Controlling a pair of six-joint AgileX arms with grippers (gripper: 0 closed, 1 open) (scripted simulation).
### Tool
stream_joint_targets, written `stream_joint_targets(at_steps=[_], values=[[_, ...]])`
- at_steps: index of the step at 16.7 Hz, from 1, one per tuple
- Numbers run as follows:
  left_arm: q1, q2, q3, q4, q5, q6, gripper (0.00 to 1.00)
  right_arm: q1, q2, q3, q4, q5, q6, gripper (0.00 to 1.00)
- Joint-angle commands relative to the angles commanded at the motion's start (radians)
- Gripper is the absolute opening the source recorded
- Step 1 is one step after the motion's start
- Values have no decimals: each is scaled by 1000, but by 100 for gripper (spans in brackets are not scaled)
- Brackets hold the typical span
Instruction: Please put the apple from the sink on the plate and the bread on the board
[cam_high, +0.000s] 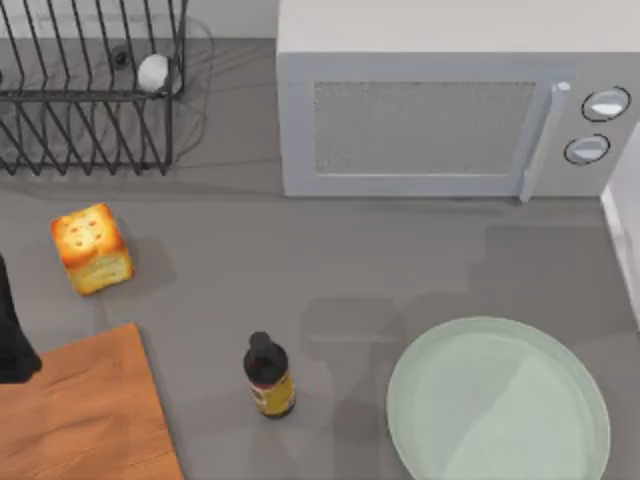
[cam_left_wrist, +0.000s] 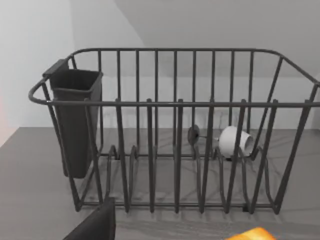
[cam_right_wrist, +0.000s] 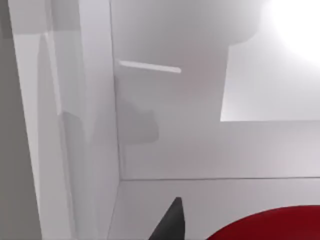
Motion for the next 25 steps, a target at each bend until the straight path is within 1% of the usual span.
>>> stream_joint_targets(at_steps=[4, 11, 15, 18, 22, 25], values=[[0, 0, 0, 0, 0, 0, 100, 191, -61, -30, -89, 3, 193, 0], [0, 0, 0, 0, 0, 0, 100, 603, -195, -52, -239, 7, 596, 0], [0, 0, 0, 0, 0, 0, 100, 782, -266, -48, -295, 8, 768, 0], [0, 0, 0, 0, 0, 0, 100, 839, -291, -48, -314, 9, 823, 0], [0, 0, 0, 0, 0, 0, 100, 840, -291, -48, -314, 9, 824, 0], [0, 0, 0, 0, 0, 0, 100, 840, -291, -48, -314, 9, 824, 23]])
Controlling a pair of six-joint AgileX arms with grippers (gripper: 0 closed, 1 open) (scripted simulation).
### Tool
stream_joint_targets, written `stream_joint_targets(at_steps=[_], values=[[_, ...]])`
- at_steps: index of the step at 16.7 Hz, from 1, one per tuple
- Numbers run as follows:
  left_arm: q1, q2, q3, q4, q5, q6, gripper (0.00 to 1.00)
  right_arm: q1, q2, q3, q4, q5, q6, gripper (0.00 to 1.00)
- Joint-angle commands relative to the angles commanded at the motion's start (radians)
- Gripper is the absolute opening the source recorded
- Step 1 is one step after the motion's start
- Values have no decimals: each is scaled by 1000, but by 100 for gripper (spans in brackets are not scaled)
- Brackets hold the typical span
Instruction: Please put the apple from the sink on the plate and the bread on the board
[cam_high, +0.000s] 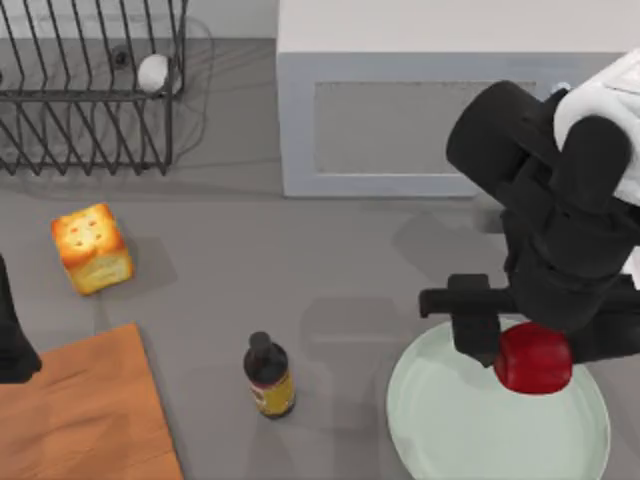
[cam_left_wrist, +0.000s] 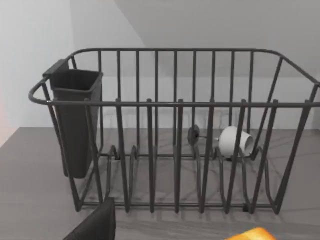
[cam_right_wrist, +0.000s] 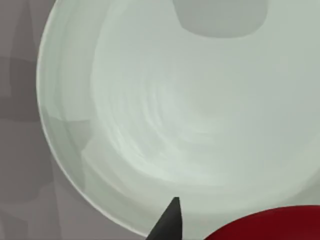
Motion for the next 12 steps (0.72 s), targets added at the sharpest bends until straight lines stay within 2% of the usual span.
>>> stream_joint_targets(at_steps=[10, 12], values=[[0, 0, 0, 0, 0, 0, 100, 0, 0, 0, 0, 0, 0, 98], [0, 0, 0, 0, 0, 0, 100, 0, 0, 0, 0, 0, 0, 100]])
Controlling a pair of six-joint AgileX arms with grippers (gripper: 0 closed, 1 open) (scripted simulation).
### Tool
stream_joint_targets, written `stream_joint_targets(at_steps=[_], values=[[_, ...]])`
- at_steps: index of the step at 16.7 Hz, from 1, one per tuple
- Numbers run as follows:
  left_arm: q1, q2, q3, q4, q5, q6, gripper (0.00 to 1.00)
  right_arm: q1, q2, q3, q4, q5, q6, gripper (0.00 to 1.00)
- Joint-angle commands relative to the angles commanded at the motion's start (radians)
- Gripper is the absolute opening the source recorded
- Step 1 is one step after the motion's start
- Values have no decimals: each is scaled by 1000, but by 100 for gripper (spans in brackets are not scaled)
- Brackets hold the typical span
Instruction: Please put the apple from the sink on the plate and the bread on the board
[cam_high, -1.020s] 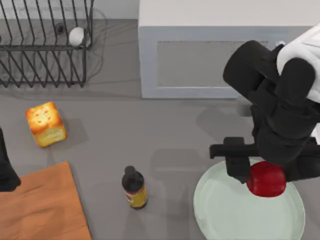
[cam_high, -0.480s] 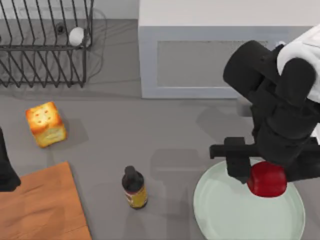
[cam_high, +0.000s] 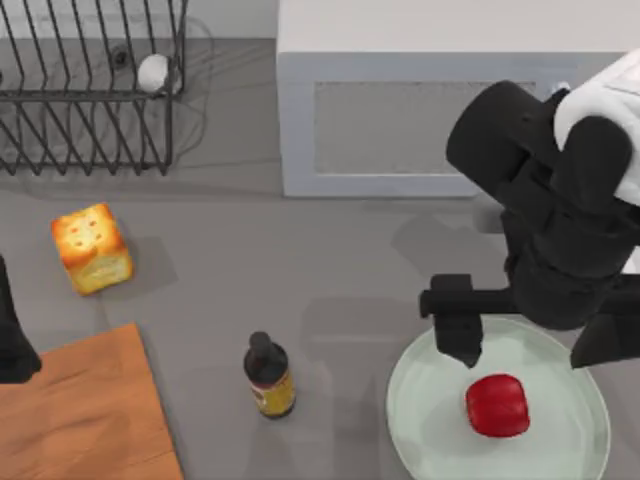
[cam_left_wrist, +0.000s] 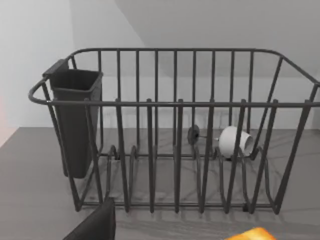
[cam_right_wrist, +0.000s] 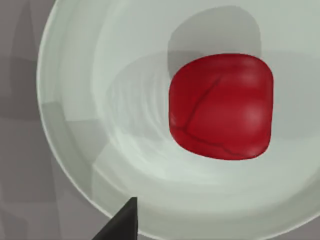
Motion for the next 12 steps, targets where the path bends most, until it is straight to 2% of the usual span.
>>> stream_joint_targets(at_steps=[8, 12], values=[[0, 0, 0, 0, 0, 0, 100, -1, 0, 0, 1, 0, 0, 100], [0, 0, 0, 0, 0, 0, 100, -46, -92, -80, 78, 0, -45, 100]])
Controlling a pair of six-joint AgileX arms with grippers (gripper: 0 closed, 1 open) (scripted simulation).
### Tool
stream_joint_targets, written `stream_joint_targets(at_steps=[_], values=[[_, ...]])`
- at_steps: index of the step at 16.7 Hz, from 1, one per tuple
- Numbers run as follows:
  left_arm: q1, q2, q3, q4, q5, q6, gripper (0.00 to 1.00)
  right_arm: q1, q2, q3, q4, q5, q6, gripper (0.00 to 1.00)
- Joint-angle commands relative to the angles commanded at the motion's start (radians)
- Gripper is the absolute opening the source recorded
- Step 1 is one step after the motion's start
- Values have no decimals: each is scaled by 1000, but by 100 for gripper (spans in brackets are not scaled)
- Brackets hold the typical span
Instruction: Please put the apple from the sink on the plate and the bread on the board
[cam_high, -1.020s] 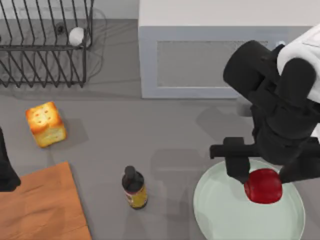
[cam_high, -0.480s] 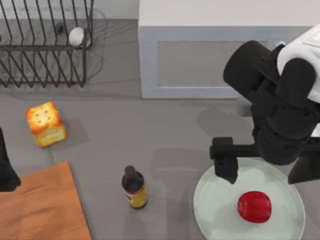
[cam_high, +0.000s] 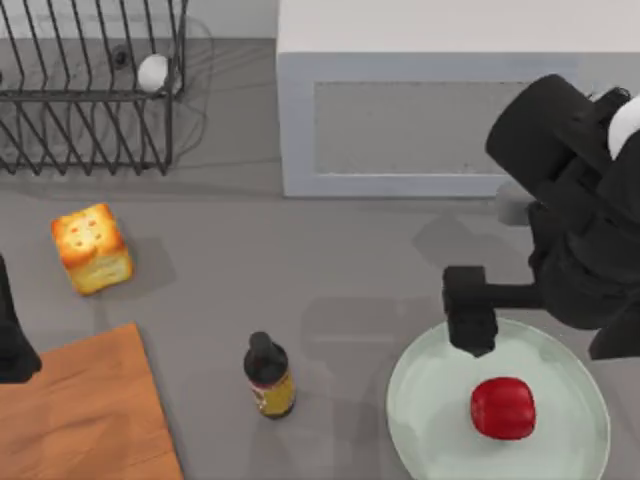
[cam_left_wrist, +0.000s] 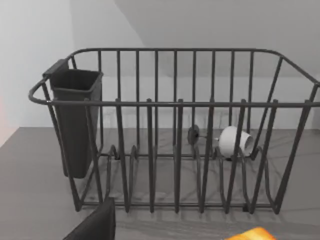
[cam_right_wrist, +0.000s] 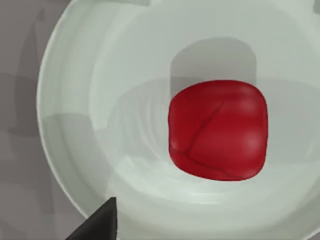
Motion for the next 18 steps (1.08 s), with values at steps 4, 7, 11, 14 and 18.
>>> stream_joint_targets(at_steps=[4, 7, 11, 14, 18], values=[[0, 0, 0, 0, 0, 0, 100, -101, -244, -186, 178, 0, -103, 100], [0, 0, 0, 0, 0, 0, 100, -202, -512, -373, 357, 0, -206, 100], [0, 0, 0, 0, 0, 0, 100, -354, -912, -656, 627, 0, -360, 100], [0, 0, 0, 0, 0, 0, 100, -466, -1190, -863, 825, 0, -474, 100], [0, 0, 0, 0, 0, 0, 100, -585, -1445, -1081, 1035, 0, -595, 100]])
